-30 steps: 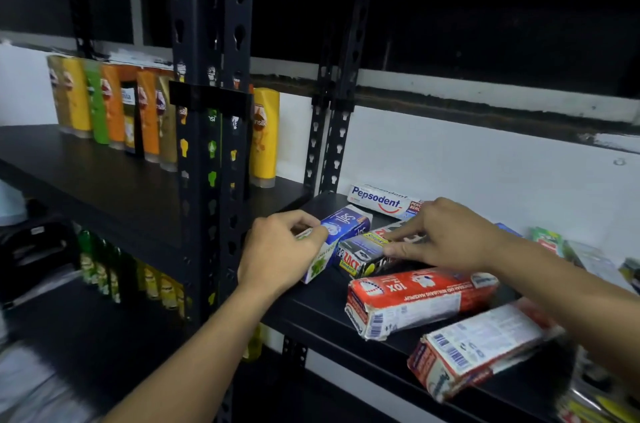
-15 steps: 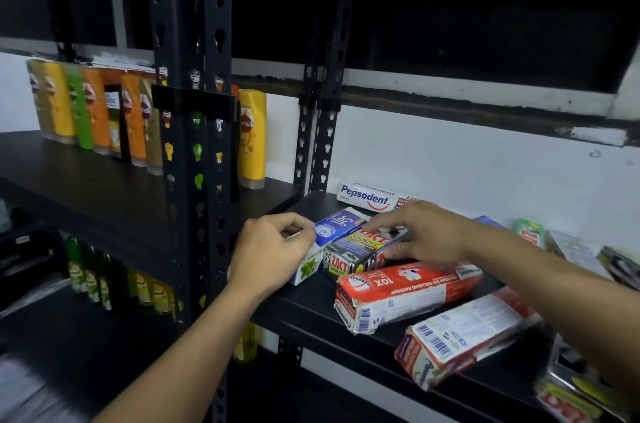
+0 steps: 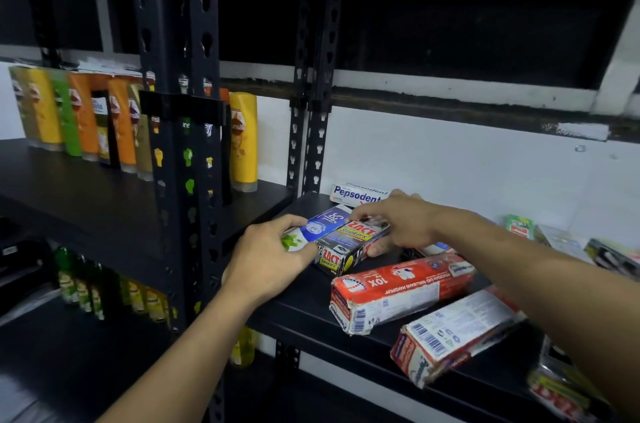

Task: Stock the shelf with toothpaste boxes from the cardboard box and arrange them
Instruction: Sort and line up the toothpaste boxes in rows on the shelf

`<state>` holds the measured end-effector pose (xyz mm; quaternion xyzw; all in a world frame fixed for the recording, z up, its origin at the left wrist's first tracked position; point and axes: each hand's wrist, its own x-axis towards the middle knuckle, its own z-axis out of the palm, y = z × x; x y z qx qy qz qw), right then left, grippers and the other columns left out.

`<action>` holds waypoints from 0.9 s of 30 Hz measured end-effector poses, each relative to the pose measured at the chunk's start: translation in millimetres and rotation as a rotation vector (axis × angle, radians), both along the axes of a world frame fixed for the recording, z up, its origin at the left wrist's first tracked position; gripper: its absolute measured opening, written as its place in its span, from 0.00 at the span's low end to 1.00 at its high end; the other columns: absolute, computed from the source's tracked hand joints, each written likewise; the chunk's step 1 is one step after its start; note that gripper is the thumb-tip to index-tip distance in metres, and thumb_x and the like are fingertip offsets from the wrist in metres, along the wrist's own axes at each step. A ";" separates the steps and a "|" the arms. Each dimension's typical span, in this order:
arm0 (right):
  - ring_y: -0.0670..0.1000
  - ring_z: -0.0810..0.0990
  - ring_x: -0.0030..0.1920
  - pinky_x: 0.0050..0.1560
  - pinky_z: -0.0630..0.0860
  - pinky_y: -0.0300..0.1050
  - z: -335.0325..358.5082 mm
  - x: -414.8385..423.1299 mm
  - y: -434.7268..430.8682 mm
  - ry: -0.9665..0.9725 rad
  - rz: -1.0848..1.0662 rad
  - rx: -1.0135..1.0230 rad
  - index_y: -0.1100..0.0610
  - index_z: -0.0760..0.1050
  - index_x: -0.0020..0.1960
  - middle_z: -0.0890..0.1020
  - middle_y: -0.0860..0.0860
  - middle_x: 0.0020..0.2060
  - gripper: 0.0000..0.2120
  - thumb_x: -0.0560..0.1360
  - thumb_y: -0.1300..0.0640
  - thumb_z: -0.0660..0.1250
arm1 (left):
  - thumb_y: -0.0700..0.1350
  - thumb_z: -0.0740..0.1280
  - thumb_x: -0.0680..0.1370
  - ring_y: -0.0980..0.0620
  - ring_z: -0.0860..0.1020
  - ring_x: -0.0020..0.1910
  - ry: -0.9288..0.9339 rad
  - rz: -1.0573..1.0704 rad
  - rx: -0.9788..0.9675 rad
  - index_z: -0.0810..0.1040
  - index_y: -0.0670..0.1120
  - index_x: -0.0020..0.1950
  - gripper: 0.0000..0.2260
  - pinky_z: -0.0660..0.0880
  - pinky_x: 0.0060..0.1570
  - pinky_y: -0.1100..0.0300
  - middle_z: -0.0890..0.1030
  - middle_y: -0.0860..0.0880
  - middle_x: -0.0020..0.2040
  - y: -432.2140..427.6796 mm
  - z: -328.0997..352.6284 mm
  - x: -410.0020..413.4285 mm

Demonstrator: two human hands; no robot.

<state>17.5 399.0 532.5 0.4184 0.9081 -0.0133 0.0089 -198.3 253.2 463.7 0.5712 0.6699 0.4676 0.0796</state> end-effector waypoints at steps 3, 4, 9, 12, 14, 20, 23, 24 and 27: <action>0.54 0.70 0.63 0.62 0.63 0.56 7.5 0.2 -3.6 0.011 0.033 -0.021 0.35 0.68 0.57 0.75 0.45 0.62 0.27 0.63 0.35 0.76 | 0.61 0.74 0.66 0.63 0.80 0.45 0.008 -0.026 -0.017 0.80 0.59 0.59 0.22 0.79 0.49 0.59 0.83 0.61 0.48 1.6 0.0 -1.3; 0.52 0.71 0.64 0.61 0.62 0.54 9.7 2.8 -4.1 0.007 0.048 -0.031 0.38 0.69 0.56 0.76 0.43 0.64 0.26 0.63 0.36 0.77 | 0.59 0.75 0.67 0.63 0.80 0.45 0.015 -0.028 -0.017 0.80 0.59 0.60 0.22 0.79 0.50 0.59 0.83 0.60 0.49 2.2 -0.6 -2.1; 0.49 0.73 0.59 0.59 0.60 0.52 19.5 18.0 -10.8 0.072 0.054 0.105 0.41 0.70 0.56 0.79 0.43 0.59 0.27 0.63 0.35 0.76 | 0.54 0.75 0.70 0.62 0.80 0.45 0.020 -0.007 -0.001 0.81 0.58 0.61 0.20 0.79 0.48 0.61 0.84 0.58 0.50 3.0 -1.6 -3.8; 0.49 0.73 0.55 0.58 0.62 0.51 40.9 32.3 -25.8 0.180 0.059 0.231 0.42 0.70 0.58 0.79 0.41 0.52 0.26 0.65 0.34 0.74 | 0.52 0.75 0.72 0.62 0.80 0.44 0.000 -0.008 -0.002 0.81 0.56 0.62 0.19 0.77 0.44 0.63 0.83 0.56 0.50 2.4 1.4 -3.0; 0.48 0.72 0.54 0.58 0.63 0.52 57.9 48.7 -39.5 0.216 0.043 0.281 0.42 0.70 0.59 0.78 0.41 0.52 0.26 0.67 0.33 0.71 | 0.50 0.76 0.72 0.60 0.80 0.45 -0.015 -0.006 -0.015 0.82 0.55 0.62 0.19 0.74 0.44 0.64 0.84 0.54 0.52 1.0 5.5 -1.6; 0.51 0.76 0.53 0.60 0.70 0.54 81.8 127.5 -74.6 0.256 -0.145 0.343 0.42 0.70 0.60 0.79 0.46 0.53 0.31 0.65 0.25 0.60 | 0.49 0.77 0.71 0.57 0.78 0.44 -0.063 0.051 0.001 0.84 0.53 0.60 0.17 0.72 0.43 0.64 0.85 0.50 0.52 -6.2 30.6 16.9; 0.52 0.76 0.48 0.57 0.75 0.56 80.6 175.3 -83.7 0.279 -0.264 0.364 0.41 0.70 0.58 0.81 0.47 0.49 0.34 0.62 0.21 0.55 | 0.50 0.77 0.71 0.55 0.80 0.43 -0.086 0.027 0.041 0.84 0.52 0.58 0.16 0.73 0.44 0.63 0.85 0.49 0.49 -5.9 53.4 48.4; 0.51 0.76 0.46 0.56 0.75 0.56 79.0 190.3 -87.1 0.281 -0.312 0.374 0.42 0.70 0.57 0.80 0.46 0.47 0.34 0.62 0.20 0.53 | 0.51 0.77 0.71 0.56 0.80 0.43 -0.104 0.004 0.061 0.85 0.52 0.58 0.16 0.74 0.43 0.63 0.85 0.50 0.49 -5.3 60.5 61.4; 0.53 0.76 0.48 0.56 0.75 0.56 70.2 229.9 -98.4 0.288 -0.464 0.387 0.44 0.70 0.58 0.80 0.48 0.48 0.31 0.67 0.23 0.55 | 0.50 0.76 0.71 0.61 0.79 0.41 -0.134 -0.090 0.087 0.84 0.52 0.58 0.15 0.74 0.37 0.69 0.83 0.54 0.49 -7.4 80.3 111.3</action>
